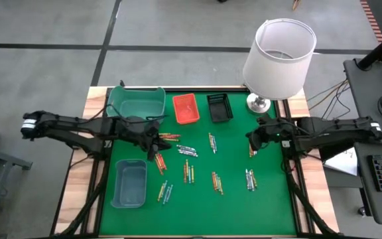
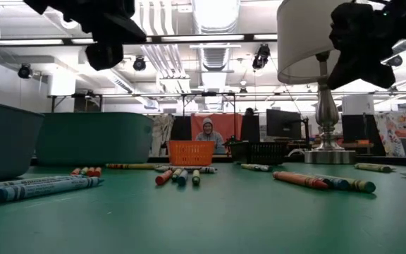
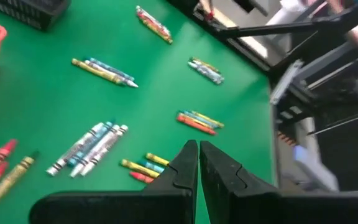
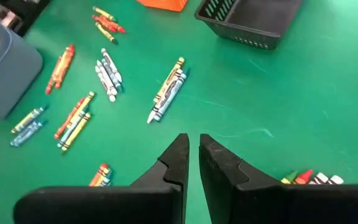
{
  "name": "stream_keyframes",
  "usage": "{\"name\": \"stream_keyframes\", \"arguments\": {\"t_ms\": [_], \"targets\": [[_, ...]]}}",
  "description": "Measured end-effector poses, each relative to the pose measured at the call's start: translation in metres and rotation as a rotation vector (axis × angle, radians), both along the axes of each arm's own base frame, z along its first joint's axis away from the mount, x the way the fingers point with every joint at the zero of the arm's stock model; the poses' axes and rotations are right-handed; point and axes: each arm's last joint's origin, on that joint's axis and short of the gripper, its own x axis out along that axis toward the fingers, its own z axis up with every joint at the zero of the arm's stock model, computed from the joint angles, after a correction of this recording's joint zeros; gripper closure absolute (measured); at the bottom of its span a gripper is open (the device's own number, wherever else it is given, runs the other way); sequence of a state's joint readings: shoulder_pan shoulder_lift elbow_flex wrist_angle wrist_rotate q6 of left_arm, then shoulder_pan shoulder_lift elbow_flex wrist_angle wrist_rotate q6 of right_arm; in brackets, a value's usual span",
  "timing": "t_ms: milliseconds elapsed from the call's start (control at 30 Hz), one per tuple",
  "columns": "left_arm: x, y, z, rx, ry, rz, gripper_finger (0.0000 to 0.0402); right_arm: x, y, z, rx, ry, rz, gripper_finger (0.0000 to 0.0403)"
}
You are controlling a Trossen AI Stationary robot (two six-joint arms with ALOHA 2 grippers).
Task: Sort crayons
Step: Put the blue crayon into the orange bin
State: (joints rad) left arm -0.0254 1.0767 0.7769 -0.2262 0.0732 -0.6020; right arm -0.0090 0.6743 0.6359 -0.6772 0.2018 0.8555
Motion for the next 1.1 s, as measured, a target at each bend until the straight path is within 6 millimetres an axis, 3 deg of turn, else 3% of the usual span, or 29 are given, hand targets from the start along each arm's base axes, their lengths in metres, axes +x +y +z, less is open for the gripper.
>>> {"name": "stream_keyframes", "arguments": {"t_ms": [333,467,767,933,1100], "targets": [[0.03,-0.001,-0.005,0.255,0.121,-0.178,0.0401,0.017,0.0,0.009,-0.047,0.026,0.037,0.0374],[0.033,-0.001,-0.006,0.329,0.12,-0.231,0.0401,0.029,-0.003,0.009,-0.155,0.004,0.036,0.0374],[0.029,0.002,0.002,0.373,0.107,-0.076,0.0401,0.068,0.0,0.008,0.034,0.014,0.108,0.0374],[0.024,-0.001,0.007,0.417,0.09,-0.027,0.0401,0.085,0.004,-0.008,0.129,0.135,0.159,0.0374],[0.02,-0.006,0.012,0.42,0.064,-0.038,0.0401,0.087,0.005,-0.024,0.186,0.379,0.092,0.0374]]}}
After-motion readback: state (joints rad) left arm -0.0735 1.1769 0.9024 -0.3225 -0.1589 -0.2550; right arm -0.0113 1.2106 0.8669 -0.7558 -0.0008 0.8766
